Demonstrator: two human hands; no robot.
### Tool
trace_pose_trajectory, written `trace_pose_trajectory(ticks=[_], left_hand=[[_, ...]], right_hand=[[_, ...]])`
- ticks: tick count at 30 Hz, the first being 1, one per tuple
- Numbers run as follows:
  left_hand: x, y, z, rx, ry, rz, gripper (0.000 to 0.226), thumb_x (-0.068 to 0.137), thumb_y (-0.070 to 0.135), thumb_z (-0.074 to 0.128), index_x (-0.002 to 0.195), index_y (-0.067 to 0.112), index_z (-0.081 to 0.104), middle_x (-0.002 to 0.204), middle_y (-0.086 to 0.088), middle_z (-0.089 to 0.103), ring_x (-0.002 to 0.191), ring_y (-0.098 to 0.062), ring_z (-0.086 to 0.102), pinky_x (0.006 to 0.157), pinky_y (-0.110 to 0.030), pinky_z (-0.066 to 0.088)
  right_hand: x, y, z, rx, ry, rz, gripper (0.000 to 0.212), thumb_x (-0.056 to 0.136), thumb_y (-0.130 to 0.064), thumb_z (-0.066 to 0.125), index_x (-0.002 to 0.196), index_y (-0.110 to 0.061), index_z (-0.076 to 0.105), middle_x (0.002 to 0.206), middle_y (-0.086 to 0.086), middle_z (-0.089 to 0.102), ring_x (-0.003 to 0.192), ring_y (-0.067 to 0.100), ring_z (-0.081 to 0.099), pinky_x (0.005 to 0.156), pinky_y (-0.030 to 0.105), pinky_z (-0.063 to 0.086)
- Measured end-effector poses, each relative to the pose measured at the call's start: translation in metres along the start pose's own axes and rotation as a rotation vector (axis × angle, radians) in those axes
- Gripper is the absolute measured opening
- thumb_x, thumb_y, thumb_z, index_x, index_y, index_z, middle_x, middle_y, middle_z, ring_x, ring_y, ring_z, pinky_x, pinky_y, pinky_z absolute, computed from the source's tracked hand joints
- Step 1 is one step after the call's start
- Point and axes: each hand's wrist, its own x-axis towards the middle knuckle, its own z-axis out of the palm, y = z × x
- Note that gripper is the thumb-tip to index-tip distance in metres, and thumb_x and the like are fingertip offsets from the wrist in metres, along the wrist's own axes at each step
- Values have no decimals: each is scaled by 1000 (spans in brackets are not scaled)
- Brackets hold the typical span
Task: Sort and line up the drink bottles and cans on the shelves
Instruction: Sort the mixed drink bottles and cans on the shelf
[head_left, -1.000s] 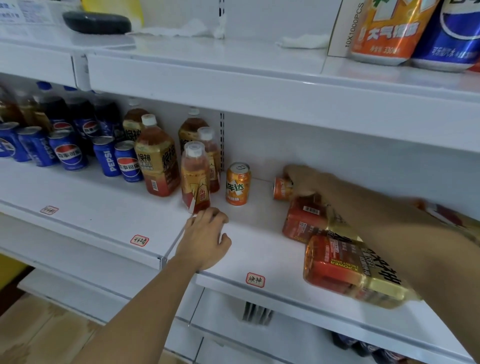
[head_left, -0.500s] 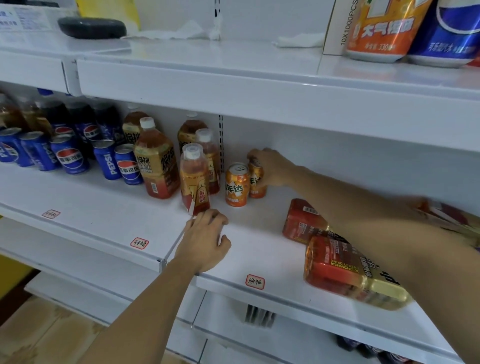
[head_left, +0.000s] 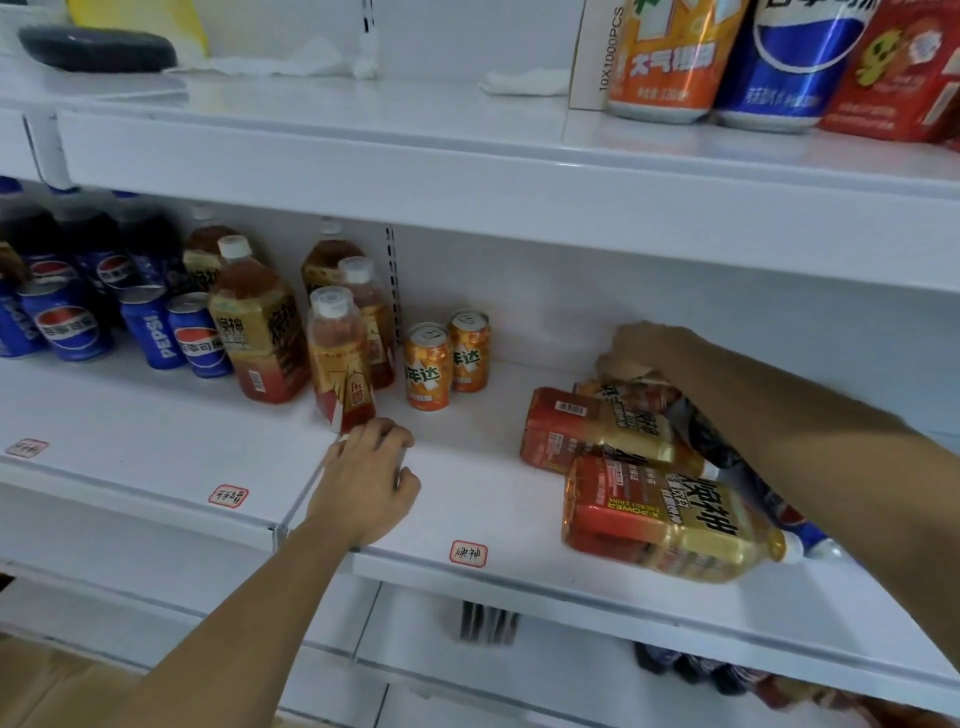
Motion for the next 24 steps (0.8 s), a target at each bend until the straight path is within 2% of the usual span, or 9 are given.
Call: trace_pose_trajectory(ticks=[3,6,8,10,12,15,19,22,24], left_hand=[[0,-2,-2,-8,-15,-3,41,82,39,46,119,25,58,122,4,53,108,-19,49,95,-41,41],[1,-3,-1,-12,-24,-3,41,83,40,46,119,26,58,123,6,52,109,-18,48,95,-39,40],[1,-3,-2,-25,-25,-3,41,84,40,47,120,26,58,123,6,52,110,-17,48,96,-39,39],[2,-4,-2,-37,-24,-7,41,83,40,47,120,26,58,124,6,52,111,-17,47,97,-39,39],[2,-3,-2,-42,-26,-7,42,83,40,47,120,26,58,124,6,52,111,-18,47,97,-39,39],[1,-3,-1,-49,-26,-3,42,83,40,46,120,25,58,125,5,53,111,-18,47,97,-41,40],[1,-3,-2,-49,-28,-3,42,83,40,48,120,24,59,125,5,53,112,-18,47,99,-41,40],[0,-2,-2,-58,-11,6,41,82,39,48,119,24,60,124,5,53,112,-19,47,98,-42,40],[0,-2,-3,-61,-13,5,40,83,38,49,119,24,60,124,5,53,112,-19,47,99,-42,39]], right_hand=[[9,3,5,193,33,-62,36,95,-29,68,121,-4,63,112,8,63,96,20,63,75,33,52],[6,3,-1,392,141,-123,48,91,-14,71,136,-10,56,136,10,56,117,28,57,89,37,53],[6,11,-4,337,162,-77,34,97,-23,65,122,-2,61,129,14,62,106,28,64,85,37,56],[10,19,0,250,115,10,55,96,-53,62,115,-1,61,119,14,65,98,28,66,84,37,56],[13,19,8,225,15,31,73,89,-73,56,124,-9,61,123,14,64,105,30,64,93,41,54],[17,14,17,301,-46,16,60,89,-72,58,116,-18,63,118,12,64,100,26,62,88,39,50],[18,9,21,371,72,8,63,85,-62,71,115,-7,64,105,10,67,92,25,65,81,35,50],[11,-7,15,340,188,-27,65,79,-58,79,120,-9,64,110,9,68,98,25,64,86,36,52],[11,-18,11,312,175,-49,73,74,-65,79,121,-12,63,114,9,68,102,27,64,92,39,53]])
